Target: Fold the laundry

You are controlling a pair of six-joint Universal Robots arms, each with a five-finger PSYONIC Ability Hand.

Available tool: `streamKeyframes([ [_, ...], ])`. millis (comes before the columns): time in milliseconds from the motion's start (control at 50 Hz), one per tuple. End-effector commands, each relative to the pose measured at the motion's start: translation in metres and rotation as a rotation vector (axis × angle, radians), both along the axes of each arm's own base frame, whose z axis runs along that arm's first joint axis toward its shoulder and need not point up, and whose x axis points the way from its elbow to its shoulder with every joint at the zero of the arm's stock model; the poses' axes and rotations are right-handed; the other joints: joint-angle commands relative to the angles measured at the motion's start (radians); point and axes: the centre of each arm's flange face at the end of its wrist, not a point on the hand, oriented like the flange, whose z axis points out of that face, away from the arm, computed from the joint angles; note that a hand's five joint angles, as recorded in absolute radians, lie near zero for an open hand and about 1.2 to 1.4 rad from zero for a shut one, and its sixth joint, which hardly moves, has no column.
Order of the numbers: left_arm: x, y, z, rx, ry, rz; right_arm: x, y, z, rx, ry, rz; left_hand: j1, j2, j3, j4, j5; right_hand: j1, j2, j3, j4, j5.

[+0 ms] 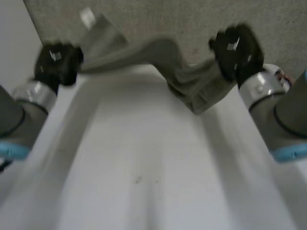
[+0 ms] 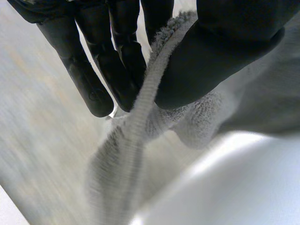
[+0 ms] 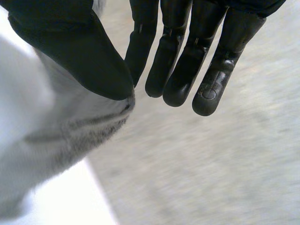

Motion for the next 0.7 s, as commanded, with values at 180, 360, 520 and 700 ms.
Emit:
streamKeyframes([
  [180,0.019,0.051,-0.091,0.213,-0.321,0.010,-0.018,0.051,-0.110,0.526,0.154,0.076,0.208,0.179,0.180,0.178,0.184,0.433,0.215,0.210,0.202,0.235],
  [360,0.019,0.065,-0.044,0.148,-0.298,0.013,-0.033,0.038,-0.116,0.677,-0.082,0.005,0.208,0.179,0.180,0.178,0.184,-0.002,-0.219,-0.224,-0.232,-0.200],
  [520,0.016,0.069,-0.004,0.092,-0.187,0.003,-0.042,0.028,-0.125,0.719,-0.144,-0.038,0.208,0.179,0.180,0.178,0.184,-0.470,-0.688,-0.693,-0.701,-0.668],
  [700,-0.002,0.075,0.043,0.053,-0.125,-0.056,-0.039,0.033,-0.122,0.727,-0.157,-0.032,0.208,0.179,0.180,0.178,0.184,-0.687,-0.905,-0.910,-0.918,-0.885],
])
